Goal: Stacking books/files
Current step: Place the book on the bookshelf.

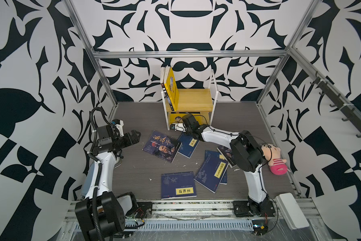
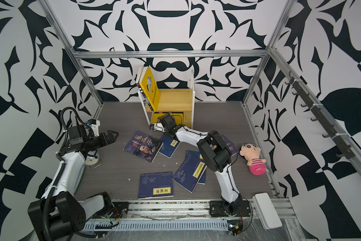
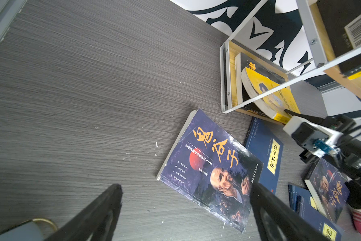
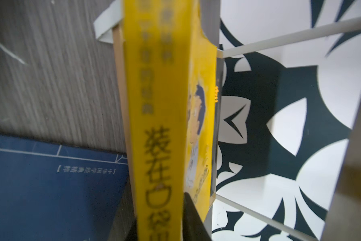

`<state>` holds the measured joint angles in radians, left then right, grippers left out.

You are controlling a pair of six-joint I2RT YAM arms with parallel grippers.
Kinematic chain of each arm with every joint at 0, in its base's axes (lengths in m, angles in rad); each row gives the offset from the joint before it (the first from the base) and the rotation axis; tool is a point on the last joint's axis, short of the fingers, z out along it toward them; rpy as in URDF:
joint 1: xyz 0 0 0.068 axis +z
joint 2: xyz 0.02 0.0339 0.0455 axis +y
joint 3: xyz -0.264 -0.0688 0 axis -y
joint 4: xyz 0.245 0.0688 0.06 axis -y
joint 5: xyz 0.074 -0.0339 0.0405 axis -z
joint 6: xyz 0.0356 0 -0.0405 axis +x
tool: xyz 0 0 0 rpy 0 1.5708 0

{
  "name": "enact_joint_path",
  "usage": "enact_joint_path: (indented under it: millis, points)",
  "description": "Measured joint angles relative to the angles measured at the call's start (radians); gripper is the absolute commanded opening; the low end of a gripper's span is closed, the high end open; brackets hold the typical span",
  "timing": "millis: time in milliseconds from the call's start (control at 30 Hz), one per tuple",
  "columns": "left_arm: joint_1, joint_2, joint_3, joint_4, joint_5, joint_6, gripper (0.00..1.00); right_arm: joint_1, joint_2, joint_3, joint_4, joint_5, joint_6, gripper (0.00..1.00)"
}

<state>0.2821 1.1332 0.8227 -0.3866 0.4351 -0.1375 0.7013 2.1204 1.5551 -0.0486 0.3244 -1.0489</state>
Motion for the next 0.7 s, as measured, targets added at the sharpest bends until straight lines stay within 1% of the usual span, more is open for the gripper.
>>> enact_joint_path:
  millis: [100, 267, 467, 700]
  points:
    - [0.000, -0.001, 0.000, 0.000, 0.000, 0.000, 1.00, -0.009, 0.034, 0.063, -0.092, -0.037, 0.015, 0.42]
    - [0.000, -0.001, 0.000, 0.000, 0.003, 0.000, 1.00, -0.013, 0.058, 0.144, -0.243, -0.084, 0.035, 0.50]
    - [0.000, -0.001, 0.000, 0.000, 0.003, 0.000, 1.00, -0.020, 0.058, 0.200, -0.351, -0.109, 0.045, 0.52]
    - [0.000, -0.001, 0.000, 0.000, 0.004, 0.000, 1.00, -0.035, 0.061, 0.242, -0.424, -0.146, 0.054, 0.53]
